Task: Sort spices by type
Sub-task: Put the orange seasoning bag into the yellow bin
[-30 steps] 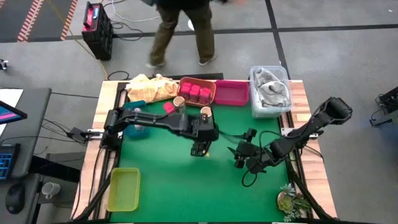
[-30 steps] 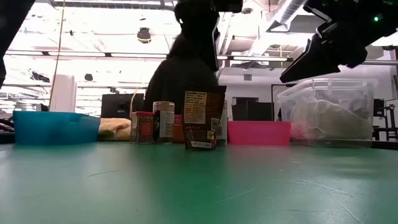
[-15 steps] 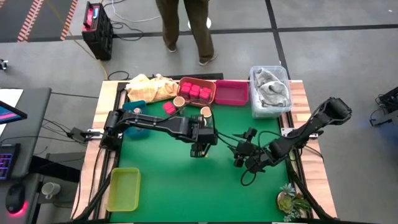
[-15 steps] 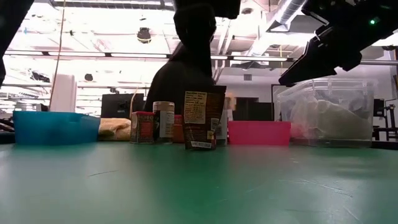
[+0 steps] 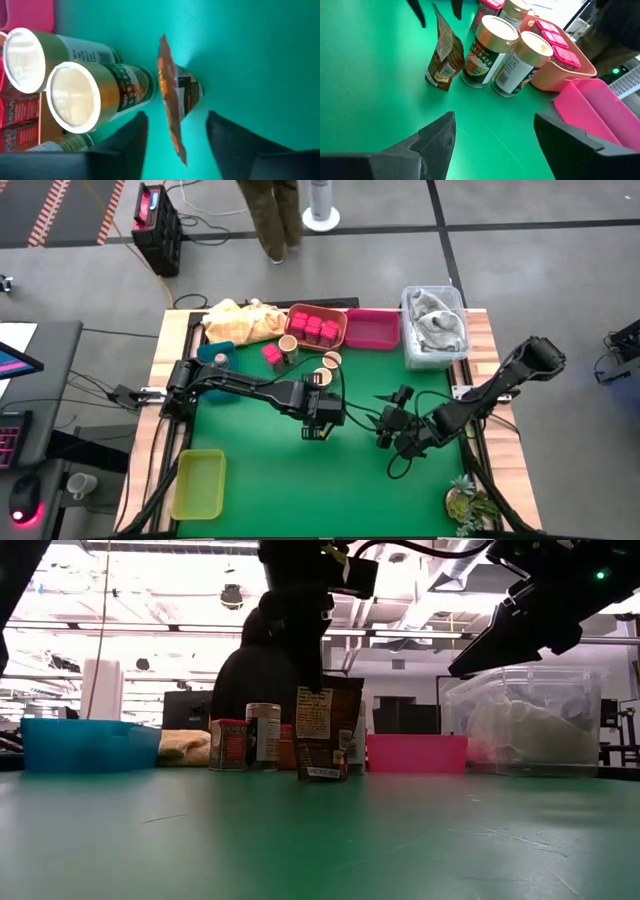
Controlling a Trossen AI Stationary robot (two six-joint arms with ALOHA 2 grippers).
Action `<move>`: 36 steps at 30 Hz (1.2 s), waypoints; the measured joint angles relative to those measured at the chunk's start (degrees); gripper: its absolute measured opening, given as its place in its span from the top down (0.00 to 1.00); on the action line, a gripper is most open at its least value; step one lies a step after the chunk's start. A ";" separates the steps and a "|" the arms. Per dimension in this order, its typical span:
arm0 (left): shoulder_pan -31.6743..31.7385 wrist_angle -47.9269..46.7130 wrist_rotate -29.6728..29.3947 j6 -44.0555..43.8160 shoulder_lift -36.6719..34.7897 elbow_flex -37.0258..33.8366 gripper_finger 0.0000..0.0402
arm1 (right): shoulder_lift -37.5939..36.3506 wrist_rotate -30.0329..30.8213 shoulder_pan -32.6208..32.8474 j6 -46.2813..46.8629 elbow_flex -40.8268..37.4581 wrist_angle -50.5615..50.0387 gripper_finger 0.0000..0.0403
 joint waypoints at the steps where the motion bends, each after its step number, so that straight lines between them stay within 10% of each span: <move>1: 0.14 0.00 -0.18 -0.19 0.00 0.00 0.59 | 0.00 0.01 0.00 0.04 0.00 0.17 0.25; 8: 0.36 -0.49 1.65 1.07 0.00 0.02 0.97 | 0.00 0.02 0.00 0.09 0.00 0.15 0.25; 25: -7.01 -28.48 29.94 -15.63 -9.40 9.03 1.00 | 0.00 2.56 -2.81 -4.21 0.00 0.87 0.25; 36: -20.37 -29.65 29.35 -32.45 -13.72 8.87 1.00 | 0.00 1.46 -6.17 -16.32 0.04 12.49 0.25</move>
